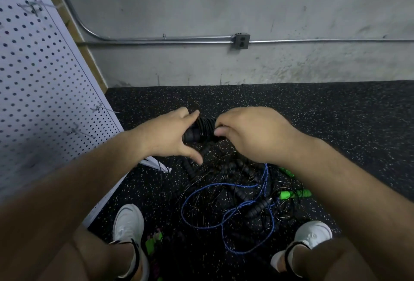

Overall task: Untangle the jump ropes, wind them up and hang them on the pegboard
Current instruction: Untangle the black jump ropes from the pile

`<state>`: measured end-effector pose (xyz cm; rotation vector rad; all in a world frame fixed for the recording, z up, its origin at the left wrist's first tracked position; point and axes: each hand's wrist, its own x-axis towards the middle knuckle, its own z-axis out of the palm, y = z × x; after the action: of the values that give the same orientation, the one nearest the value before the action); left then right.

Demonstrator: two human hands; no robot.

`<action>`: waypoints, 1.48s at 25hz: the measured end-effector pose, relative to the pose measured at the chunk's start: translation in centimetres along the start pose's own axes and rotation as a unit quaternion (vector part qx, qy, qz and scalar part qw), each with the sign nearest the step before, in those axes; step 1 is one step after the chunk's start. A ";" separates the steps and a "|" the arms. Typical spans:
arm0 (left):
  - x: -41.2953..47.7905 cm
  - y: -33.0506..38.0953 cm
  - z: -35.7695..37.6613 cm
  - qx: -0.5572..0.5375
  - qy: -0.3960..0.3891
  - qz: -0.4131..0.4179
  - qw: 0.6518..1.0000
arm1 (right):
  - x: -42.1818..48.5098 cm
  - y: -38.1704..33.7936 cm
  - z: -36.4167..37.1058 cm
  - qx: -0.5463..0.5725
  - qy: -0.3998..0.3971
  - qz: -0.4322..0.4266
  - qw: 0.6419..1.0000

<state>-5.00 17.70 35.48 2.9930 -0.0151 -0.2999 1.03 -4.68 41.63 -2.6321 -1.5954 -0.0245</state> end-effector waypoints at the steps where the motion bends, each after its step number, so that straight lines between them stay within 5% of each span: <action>1: -0.1 0.6 0.5 0.013 0.001 0.030 0.999 | 0.2 -0.2 0.2 -0.011 0.017 -0.038 0.999; 6: -1.7 3.9 0.8 -0.093 0.056 0.191 0.976 | 1.3 2.3 0.3 0.074 0.069 -0.082 0.991; 9: -3.4 5.0 -0.1 -0.243 0.096 0.148 0.954 | 1.7 5.4 0.5 0.276 0.068 -0.042 0.958; 13: -4.0 5.2 -0.4 -0.443 0.201 0.079 0.870 | 1.6 3.8 2.3 0.421 0.002 0.063 0.905; 16: -3.0 4.7 -0.8 -0.489 0.300 -0.034 0.818 | 2.1 -0.9 4.8 0.413 0.067 0.082 0.904; 19: -2.1 4.0 -0.8 -0.526 0.306 -0.118 0.785 | 2.4 -3.8 5.8 0.349 0.164 0.090 0.918; 25: -2.0 4.7 -1.1 -0.674 0.307 -0.082 0.667 | 1.9 -3.4 4.9 0.300 0.251 0.063 0.918; 30: -2.3 5.2 -1.6 -0.709 0.280 -0.087 0.642 | 1.1 -2.2 4.4 0.285 0.271 -0.022 0.919; 37: -3.1 5.6 -2.2 -0.707 0.236 -0.050 0.665 | 1.6 -1.0 3.8 0.247 0.340 -0.130 0.898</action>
<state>-7.56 12.46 38.99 1.3953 0.2894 0.3541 0.83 -2.60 37.94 -1.7337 -1.4257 -0.4365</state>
